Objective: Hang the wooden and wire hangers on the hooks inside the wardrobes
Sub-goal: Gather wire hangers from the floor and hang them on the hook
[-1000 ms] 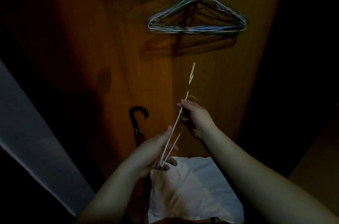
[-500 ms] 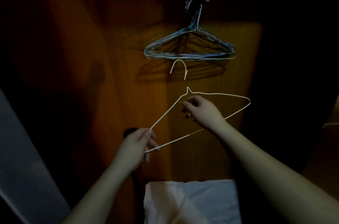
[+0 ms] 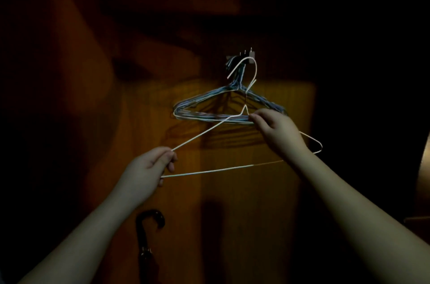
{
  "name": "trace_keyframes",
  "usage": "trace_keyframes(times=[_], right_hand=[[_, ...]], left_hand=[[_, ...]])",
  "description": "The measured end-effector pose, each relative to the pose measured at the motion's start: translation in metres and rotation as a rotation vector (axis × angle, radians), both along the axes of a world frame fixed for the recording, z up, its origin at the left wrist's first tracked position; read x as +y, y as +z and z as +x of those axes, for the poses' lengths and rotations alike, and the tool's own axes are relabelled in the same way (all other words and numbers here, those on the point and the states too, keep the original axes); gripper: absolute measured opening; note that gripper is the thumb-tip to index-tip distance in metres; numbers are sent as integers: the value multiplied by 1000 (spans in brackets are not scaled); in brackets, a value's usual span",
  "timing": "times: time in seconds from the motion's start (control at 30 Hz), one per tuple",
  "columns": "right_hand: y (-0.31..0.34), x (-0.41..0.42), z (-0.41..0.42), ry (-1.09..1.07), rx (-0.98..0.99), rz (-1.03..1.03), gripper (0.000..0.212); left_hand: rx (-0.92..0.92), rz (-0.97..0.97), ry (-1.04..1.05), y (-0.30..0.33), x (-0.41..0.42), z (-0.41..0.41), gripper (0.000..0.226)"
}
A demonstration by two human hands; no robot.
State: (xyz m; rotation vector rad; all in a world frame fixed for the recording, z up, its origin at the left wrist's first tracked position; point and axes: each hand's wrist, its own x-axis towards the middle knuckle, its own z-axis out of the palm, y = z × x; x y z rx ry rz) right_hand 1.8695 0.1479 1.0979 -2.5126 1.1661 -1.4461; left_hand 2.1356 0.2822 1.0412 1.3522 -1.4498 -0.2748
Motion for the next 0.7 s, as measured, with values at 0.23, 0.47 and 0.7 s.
trace_keyframes(times=[0.23,0.47,0.7], right_hand=[[38,-33,-8,-7,-192,-86,22],[61,-68,-5,-42,-197,-23,23],[72,-110,4,-71,-110,64,28]], left_hand=[[-74,-249,80,50,-36,-12,15],[-18,-314,111,66,-78,-17,10],[-22,-217,157,67,-114,-16,13]])
